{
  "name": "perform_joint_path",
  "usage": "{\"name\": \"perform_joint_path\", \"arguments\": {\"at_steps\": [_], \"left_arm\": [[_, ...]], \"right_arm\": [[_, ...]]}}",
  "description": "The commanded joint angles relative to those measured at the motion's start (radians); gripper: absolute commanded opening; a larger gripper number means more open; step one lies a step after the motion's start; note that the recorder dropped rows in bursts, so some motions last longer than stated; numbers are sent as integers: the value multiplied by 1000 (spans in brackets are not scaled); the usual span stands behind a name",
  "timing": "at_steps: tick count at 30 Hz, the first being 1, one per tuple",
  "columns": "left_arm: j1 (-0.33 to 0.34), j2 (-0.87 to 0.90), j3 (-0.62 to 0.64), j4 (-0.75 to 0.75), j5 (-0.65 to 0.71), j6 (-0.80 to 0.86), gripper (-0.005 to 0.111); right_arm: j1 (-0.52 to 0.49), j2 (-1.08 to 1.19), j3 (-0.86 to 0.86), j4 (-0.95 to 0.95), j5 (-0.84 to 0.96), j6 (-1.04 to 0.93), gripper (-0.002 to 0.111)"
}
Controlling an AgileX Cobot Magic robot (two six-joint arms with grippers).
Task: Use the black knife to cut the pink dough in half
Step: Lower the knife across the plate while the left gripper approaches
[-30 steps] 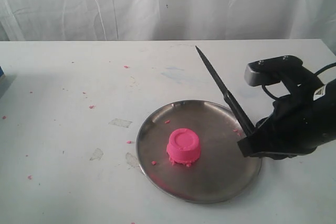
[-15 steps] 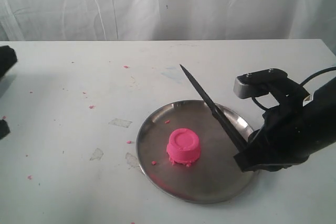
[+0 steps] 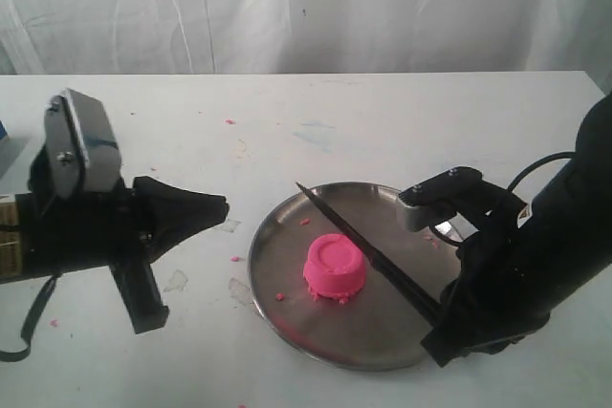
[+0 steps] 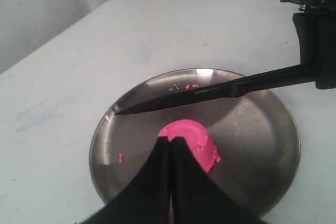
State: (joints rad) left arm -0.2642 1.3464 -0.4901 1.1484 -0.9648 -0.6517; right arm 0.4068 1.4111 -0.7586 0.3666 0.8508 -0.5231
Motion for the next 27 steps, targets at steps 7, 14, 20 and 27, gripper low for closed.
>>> {"name": "perform_joint_path", "arguments": {"at_steps": [7, 14, 20, 27], "left_arm": [[-20, 296, -183, -65, -179, 25, 0], [-20, 432, -310, -71, -245, 16, 0], [-20, 518, -367, -56, -256, -55, 0], [-20, 571, -408, -39, -256, -55, 0]], "right_arm": [[2, 39, 2, -10, -42, -24, 0], [2, 62, 2, -51, -54, -28, 0], [2, 66, 2, -49, -66, -28, 0], [2, 66, 2, -46, -75, -28, 0]]}}
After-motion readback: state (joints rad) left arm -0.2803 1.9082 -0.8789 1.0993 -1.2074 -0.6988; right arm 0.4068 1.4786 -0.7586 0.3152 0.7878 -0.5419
